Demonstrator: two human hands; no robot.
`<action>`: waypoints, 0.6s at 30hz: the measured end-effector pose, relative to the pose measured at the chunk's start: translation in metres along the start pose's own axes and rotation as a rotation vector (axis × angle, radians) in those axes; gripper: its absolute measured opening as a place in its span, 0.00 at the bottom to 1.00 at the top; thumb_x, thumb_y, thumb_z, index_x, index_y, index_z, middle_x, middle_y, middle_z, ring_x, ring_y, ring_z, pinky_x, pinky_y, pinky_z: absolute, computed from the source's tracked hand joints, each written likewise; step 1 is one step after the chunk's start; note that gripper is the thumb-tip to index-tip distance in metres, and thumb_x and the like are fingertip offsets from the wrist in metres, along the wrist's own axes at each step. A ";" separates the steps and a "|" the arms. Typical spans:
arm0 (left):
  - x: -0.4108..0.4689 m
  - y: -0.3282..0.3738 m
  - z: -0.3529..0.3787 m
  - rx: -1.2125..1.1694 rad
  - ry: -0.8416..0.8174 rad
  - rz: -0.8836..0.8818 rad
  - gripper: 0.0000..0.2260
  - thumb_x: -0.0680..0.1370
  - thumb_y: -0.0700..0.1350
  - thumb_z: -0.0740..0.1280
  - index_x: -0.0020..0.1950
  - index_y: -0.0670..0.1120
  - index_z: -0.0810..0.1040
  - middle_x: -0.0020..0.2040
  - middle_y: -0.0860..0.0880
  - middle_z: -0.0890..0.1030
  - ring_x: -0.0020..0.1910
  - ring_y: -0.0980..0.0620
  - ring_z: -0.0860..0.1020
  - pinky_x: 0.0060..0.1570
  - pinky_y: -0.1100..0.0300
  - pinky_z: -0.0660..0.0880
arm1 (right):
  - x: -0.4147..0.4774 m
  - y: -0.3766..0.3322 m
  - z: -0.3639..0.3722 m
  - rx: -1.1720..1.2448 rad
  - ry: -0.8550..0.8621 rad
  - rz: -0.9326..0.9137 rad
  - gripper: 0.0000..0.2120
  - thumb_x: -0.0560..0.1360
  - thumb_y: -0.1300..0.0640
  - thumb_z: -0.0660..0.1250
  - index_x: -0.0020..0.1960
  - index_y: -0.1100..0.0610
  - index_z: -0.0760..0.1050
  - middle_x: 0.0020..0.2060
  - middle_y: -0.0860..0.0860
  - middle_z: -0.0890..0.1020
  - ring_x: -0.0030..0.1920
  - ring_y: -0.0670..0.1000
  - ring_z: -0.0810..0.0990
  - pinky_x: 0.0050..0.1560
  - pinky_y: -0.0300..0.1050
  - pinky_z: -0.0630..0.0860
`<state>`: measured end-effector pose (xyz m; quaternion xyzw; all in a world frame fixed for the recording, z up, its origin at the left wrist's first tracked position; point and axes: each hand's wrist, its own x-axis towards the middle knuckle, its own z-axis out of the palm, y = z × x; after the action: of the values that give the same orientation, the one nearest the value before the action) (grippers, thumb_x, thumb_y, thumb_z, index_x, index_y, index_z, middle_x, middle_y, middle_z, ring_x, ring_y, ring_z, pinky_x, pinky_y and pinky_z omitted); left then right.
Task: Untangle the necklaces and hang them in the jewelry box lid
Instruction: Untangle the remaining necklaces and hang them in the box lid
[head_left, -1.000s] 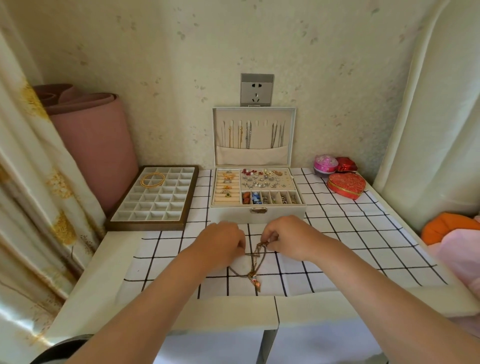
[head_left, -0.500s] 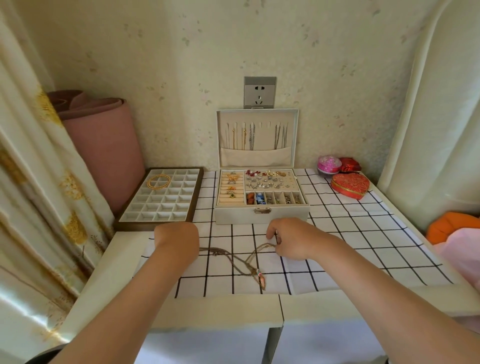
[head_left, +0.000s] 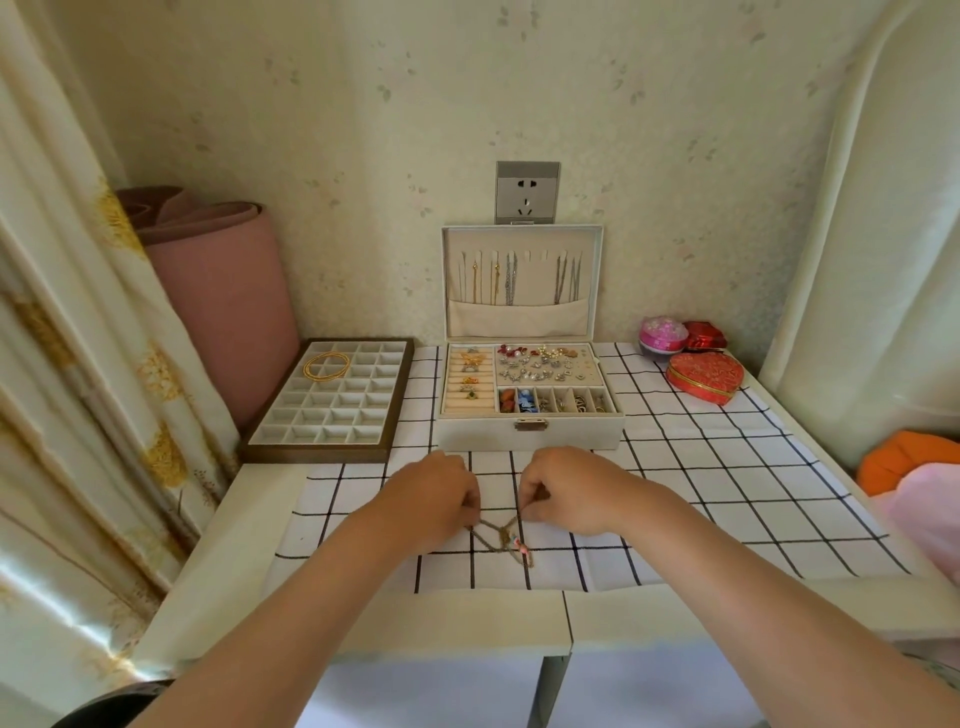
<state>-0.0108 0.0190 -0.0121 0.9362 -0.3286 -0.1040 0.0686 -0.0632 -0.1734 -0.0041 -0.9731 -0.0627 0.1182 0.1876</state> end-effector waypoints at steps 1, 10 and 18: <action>-0.001 -0.002 -0.002 0.048 -0.001 -0.020 0.08 0.79 0.51 0.66 0.55 0.53 0.82 0.55 0.52 0.76 0.57 0.51 0.74 0.55 0.56 0.74 | -0.001 0.003 -0.001 -0.036 -0.006 0.034 0.05 0.77 0.52 0.68 0.49 0.50 0.83 0.44 0.43 0.80 0.47 0.46 0.79 0.51 0.46 0.78; -0.005 -0.010 -0.003 0.076 0.042 -0.046 0.08 0.80 0.49 0.64 0.57 0.54 0.79 0.56 0.53 0.77 0.58 0.51 0.73 0.58 0.57 0.71 | -0.003 0.005 0.000 -0.114 0.034 0.068 0.11 0.76 0.58 0.65 0.55 0.48 0.78 0.53 0.47 0.75 0.53 0.51 0.77 0.54 0.48 0.76; 0.000 0.005 0.006 -0.104 0.106 0.055 0.08 0.76 0.54 0.70 0.54 0.56 0.82 0.49 0.55 0.77 0.51 0.55 0.74 0.47 0.61 0.70 | 0.006 -0.012 0.013 0.005 0.137 -0.068 0.07 0.74 0.48 0.73 0.50 0.46 0.85 0.42 0.42 0.75 0.47 0.47 0.76 0.44 0.42 0.73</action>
<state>-0.0153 0.0150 -0.0170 0.9262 -0.3442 -0.0693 0.1374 -0.0620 -0.1570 -0.0125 -0.9757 -0.0822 0.0451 0.1979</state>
